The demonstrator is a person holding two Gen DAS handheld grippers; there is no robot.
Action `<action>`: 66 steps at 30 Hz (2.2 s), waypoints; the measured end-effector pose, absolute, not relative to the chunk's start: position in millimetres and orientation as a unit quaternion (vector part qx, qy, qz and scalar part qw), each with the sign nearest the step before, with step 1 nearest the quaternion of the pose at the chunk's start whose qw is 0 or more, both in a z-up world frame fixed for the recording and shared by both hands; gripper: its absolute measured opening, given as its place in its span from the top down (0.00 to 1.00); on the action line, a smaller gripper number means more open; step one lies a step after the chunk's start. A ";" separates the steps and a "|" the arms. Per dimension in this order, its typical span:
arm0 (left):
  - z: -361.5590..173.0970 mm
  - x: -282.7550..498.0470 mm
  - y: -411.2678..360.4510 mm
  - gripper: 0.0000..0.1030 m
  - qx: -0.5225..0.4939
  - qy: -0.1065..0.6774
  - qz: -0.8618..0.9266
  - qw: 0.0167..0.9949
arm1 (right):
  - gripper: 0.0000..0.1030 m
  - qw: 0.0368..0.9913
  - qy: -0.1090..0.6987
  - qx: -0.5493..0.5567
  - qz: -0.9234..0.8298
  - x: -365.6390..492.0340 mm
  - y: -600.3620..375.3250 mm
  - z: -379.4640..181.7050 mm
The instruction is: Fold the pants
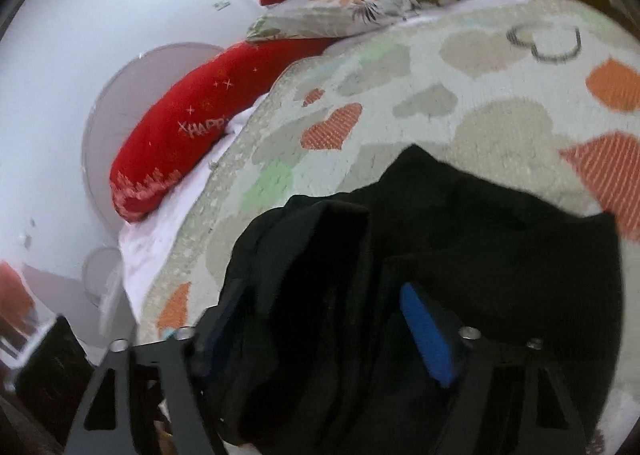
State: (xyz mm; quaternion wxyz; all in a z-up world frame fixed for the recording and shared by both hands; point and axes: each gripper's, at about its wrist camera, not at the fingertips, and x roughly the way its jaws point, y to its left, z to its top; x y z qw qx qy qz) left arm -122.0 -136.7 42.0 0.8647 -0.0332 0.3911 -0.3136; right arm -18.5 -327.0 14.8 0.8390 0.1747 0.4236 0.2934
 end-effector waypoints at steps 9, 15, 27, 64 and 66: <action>43.2 -125.5 -136.7 0.24 -0.033 0.389 -0.310 0.867 | 0.39 0.841 0.423 0.166 0.296 -17.1 -326.7 16.5; 42.9 -126.0 -132.0 0.24 -0.038 0.389 -0.315 0.865 | 0.35 0.836 0.424 0.161 0.307 -16.9 -319.8 21.3; 41.4 -125.0 -129.6 0.24 -0.041 0.387 -0.318 0.865 | 0.29 0.844 0.399 0.127 0.335 -23.5 -306.9 31.6; 83.9 -113.7 -170.1 0.23 -0.018 0.372 -0.311 0.874 | 0.63 0.891 0.368 0.170 0.205 -73.3 -442.1 70.4; 82.5 -104.4 -181.1 0.23 -0.015 0.378 -0.301 0.875 | 0.63 0.890 0.367 0.153 0.225 -70.2 -430.7 76.2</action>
